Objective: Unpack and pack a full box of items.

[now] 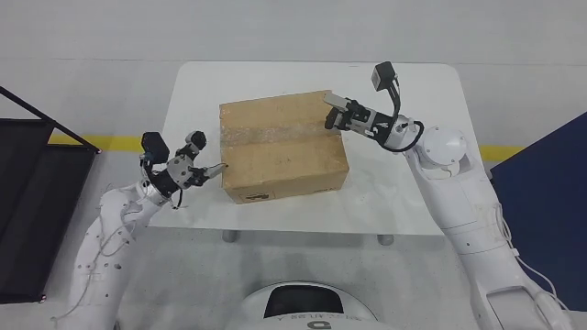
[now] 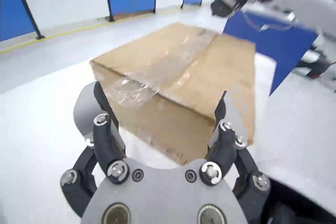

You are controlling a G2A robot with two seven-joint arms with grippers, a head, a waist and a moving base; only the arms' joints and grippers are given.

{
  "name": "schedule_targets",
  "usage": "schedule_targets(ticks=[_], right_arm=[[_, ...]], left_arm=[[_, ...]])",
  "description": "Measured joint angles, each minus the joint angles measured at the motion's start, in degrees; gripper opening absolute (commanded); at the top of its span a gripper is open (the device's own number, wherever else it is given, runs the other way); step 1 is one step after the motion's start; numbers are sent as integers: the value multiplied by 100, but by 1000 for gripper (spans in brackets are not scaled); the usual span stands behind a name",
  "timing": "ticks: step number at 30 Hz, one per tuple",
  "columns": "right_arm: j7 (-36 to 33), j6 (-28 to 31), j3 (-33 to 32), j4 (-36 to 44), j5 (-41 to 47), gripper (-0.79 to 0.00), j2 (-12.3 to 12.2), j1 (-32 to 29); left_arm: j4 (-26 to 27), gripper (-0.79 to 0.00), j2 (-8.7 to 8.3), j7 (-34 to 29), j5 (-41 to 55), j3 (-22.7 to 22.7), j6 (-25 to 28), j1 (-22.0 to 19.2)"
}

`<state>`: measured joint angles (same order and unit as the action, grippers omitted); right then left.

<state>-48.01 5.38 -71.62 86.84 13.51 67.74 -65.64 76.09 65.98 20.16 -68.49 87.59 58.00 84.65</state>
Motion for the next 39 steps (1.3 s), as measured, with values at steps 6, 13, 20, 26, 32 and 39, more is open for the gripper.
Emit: schedule_targets(ticks=[6, 13, 20, 26, 32, 39], right_arm=[[0, 0, 0, 0, 0, 0, 0, 0], [0, 0, 0, 0, 0, 0, 0, 0], [0, 0, 0, 0, 0, 0, 0, 0], [0, 0, 0, 0, 0, 0, 0, 0], [0, 0, 0, 0, 0, 0, 0, 0], [0, 0, 0, 0, 0, 0, 0, 0]], left_arm=[[4, 0, 1, -11, -508, 198, 0, 8], [-247, 0, -13, 68, -65, 99, 0, 37], [-226, 0, -13, 62, -82, 92, -1, 44], [406, 0, -61, 129, 328, 150, 2, 454], [876, 0, -377, -883, 2508, 98, 0, 898], [609, 0, -829, -4153, 6204, 159, -581, 717]])
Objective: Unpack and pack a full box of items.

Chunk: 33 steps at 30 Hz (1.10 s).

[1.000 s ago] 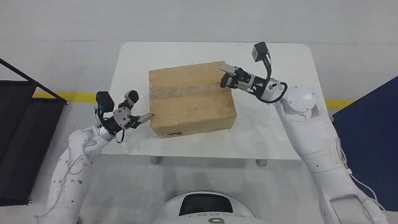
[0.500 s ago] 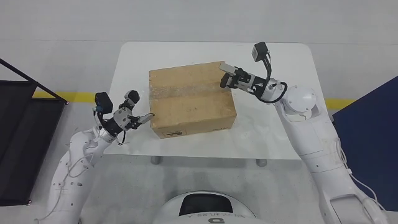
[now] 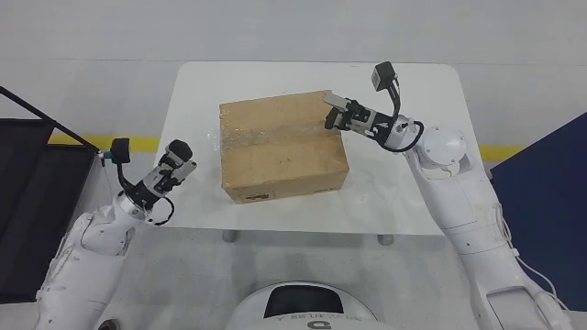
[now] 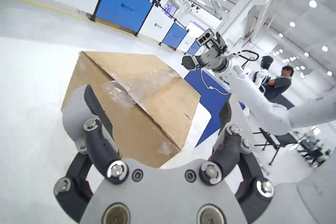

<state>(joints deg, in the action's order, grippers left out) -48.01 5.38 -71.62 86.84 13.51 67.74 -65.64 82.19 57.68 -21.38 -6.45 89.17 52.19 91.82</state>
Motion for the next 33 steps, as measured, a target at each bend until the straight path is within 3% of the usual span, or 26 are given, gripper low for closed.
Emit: schedule_targets(ticks=[3, 4, 6, 7, 9, 13, 21, 28, 29, 30, 33], right_arm=[[0, 0, 0, 0, 0, 0, 0, 0], [0, 0, 0, 0, 0, 0, 0, 0], [0, 0, 0, 0, 0, 0, 0, 0], [0, 0, 0, 0, 0, 0, 0, 0], [0, 0, 0, 0, 0, 0, 0, 0], [0, 0, 0, 0, 0, 0, 0, 0], [0, 0, 0, 0, 0, 0, 0, 0], [0, 0, 0, 0, 0, 0, 0, 0], [0, 0, 0, 0, 0, 0, 0, 0], [0, 0, 0, 0, 0, 0, 0, 0], [0, 0, 0, 0, 0, 0, 0, 0]], left_arm=[[-72, -37, -69, -1048, 951, -47, -664, -207], [-96, 0, -78, -1307, 1158, -94, -798, -261], [-192, -77, -90, -1879, 1611, -242, -1088, -421], [-261, -135, -92, -2101, 1777, -313, -1210, -503], [-455, -403, -84, -2569, 2141, -492, -1453, -718], [-902, -570, -43, -3256, 2898, -786, -1671, -1108], [-1653, -622, 30, -4237, 4030, -1075, -1753, -1620], [-2032, -674, 77, -4307, 4211, -1164, -1616, -1831], [-2067, -757, 83, -4313, 4213, -1184, -1612, -1854], [-2109, -785, 94, -4328, 4234, -1214, -1612, -1879], [-2206, -785, 115, -4409, 4315, -1275, -1607, -1927]])
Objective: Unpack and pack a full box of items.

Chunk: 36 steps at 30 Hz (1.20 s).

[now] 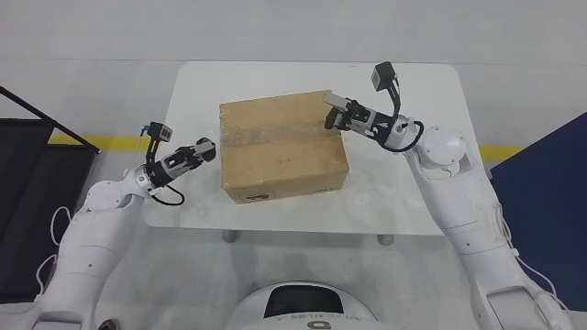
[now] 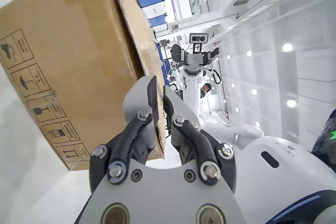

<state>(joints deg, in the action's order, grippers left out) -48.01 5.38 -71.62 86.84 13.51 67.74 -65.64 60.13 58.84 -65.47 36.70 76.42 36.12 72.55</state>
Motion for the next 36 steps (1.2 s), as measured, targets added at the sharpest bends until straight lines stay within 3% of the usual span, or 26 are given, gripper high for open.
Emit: schedule_targets(ticks=[13, 15, 27, 34, 36], right_arm=[[0, 0, 0, 0, 0, 0, 0, 0], [0, 0, 0, 0, 0, 0, 0, 0], [0, 0, 0, 0, 0, 0, 0, 0], [0, 0, 0, 0, 0, 0, 0, 0], [0, 0, 0, 0, 0, 0, 0, 0]], left_arm=[[-39, -785, 3, -42, 117, 57, 228, 109], [-9, 0, -4, 9, 17, 68, 280, 139], [20, 0, -12, 86, -125, 87, 350, 167], [-14, 0, 38, 92, 256, -2, -122, -2], [-151, -108, 55, 72, 277, -29, -88, -90]])
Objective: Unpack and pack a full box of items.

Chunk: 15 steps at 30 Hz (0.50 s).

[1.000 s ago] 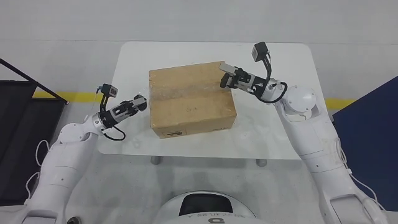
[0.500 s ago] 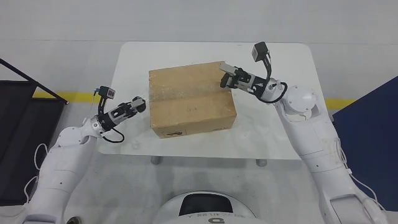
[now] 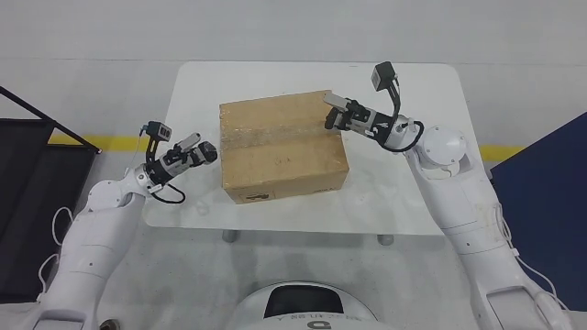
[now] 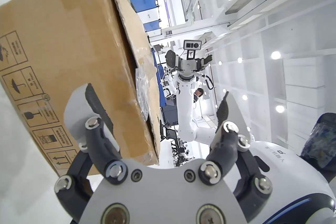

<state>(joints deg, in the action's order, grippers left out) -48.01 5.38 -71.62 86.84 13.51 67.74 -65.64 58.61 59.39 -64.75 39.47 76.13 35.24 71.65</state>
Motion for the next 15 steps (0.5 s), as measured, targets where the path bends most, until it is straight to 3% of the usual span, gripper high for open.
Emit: schedule_targets(ticks=[2, 4, 11, 14, 15], right_arm=[[0, 0, 0, 0, 0, 0, 0, 0], [0, 0, 0, 0, 0, 0, 0, 0], [0, 0, 0, 0, 0, 0, 0, 0], [0, 0, 0, 0, 0, 0, 0, 0], [0, 0, 0, 0, 0, 0, 0, 0]], left_arm=[[-94, -219, 12, -21, 22, -18, 31, -49], [-194, -406, 23, -40, 32, -33, 58, -90], [-385, -610, 62, -133, 44, -106, 73, -226], [-404, -785, 75, -178, 18, -142, 62, -260], [-412, -785, 80, -183, 11, -149, 64, -274]])
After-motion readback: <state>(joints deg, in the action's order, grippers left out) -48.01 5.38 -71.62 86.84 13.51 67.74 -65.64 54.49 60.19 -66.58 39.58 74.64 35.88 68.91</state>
